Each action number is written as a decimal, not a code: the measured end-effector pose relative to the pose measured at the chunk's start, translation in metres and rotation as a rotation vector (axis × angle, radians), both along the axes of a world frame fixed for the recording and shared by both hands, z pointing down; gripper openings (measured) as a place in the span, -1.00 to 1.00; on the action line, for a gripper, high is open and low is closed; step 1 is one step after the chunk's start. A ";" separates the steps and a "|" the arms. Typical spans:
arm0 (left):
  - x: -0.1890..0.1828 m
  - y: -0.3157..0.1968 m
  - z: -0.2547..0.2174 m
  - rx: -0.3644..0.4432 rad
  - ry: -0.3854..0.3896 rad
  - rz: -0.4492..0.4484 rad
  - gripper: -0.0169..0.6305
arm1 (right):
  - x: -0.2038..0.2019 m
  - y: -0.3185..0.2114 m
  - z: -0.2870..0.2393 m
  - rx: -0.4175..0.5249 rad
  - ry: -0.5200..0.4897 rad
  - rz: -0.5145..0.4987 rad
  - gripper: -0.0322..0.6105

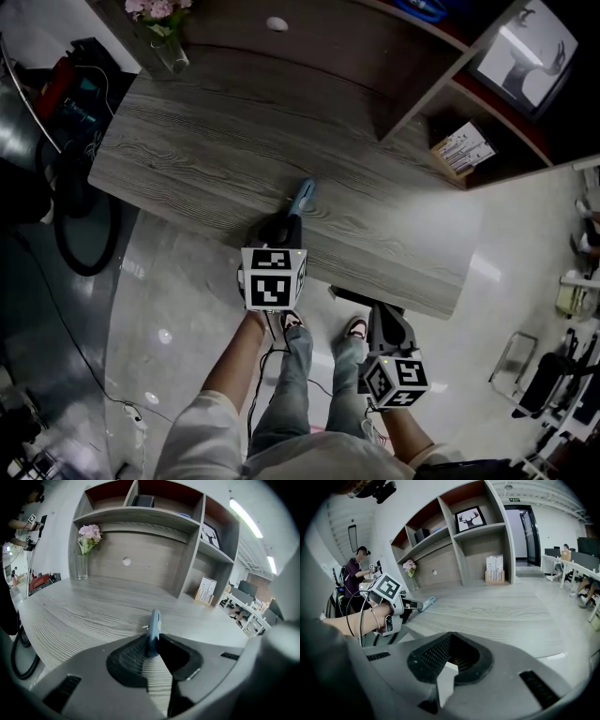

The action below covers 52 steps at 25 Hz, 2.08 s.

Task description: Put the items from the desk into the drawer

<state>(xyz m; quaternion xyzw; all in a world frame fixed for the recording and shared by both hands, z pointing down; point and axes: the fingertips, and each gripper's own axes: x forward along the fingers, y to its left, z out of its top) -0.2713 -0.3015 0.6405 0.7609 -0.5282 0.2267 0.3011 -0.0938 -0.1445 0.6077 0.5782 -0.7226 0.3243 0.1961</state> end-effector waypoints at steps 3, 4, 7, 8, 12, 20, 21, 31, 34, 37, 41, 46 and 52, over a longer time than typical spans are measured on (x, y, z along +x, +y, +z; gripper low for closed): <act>0.004 0.004 -0.002 0.013 -0.019 0.003 -0.71 | 0.005 0.001 -0.001 0.011 0.003 0.010 -0.90; 0.005 0.005 -0.002 0.016 -0.022 0.003 -0.72 | 0.007 0.002 -0.001 0.014 0.004 0.015 -0.90; 0.009 0.009 -0.003 0.016 -0.031 0.002 -0.73 | 0.012 0.006 -0.002 0.012 -0.006 0.028 -0.90; 0.010 0.009 -0.004 0.017 -0.035 0.000 -0.73 | 0.013 0.007 -0.003 0.012 -0.004 0.029 -0.90; 0.015 0.013 -0.008 0.036 -0.071 -0.003 -0.74 | 0.022 0.009 -0.006 0.020 0.003 0.036 -0.90; 0.022 0.019 -0.019 0.062 -0.070 -0.027 -0.74 | 0.031 0.015 -0.011 0.025 -0.012 0.043 -0.90; 0.023 0.020 -0.021 0.067 -0.067 -0.032 -0.74 | 0.033 0.016 -0.011 0.025 -0.014 0.043 -0.90; 0.037 0.022 -0.050 0.119 -0.066 -0.039 -0.75 | 0.043 0.019 -0.026 0.045 -0.023 0.047 -0.90; 0.042 0.026 -0.059 0.125 -0.062 -0.042 -0.75 | 0.048 0.018 -0.032 0.055 -0.021 0.047 -0.90; 0.045 0.035 -0.066 0.131 -0.067 -0.043 -0.75 | 0.053 0.019 -0.039 0.071 -0.015 0.051 -0.90; 0.052 0.047 -0.074 0.128 -0.068 -0.039 -0.75 | 0.061 0.021 -0.050 0.089 -0.013 0.061 -0.90; 0.062 0.066 -0.087 0.123 -0.073 -0.032 -0.75 | 0.072 0.023 -0.068 0.134 -0.005 0.079 -0.90; 0.083 0.090 -0.107 0.129 -0.064 -0.019 -0.75 | 0.090 0.025 -0.085 0.172 0.008 0.071 -0.90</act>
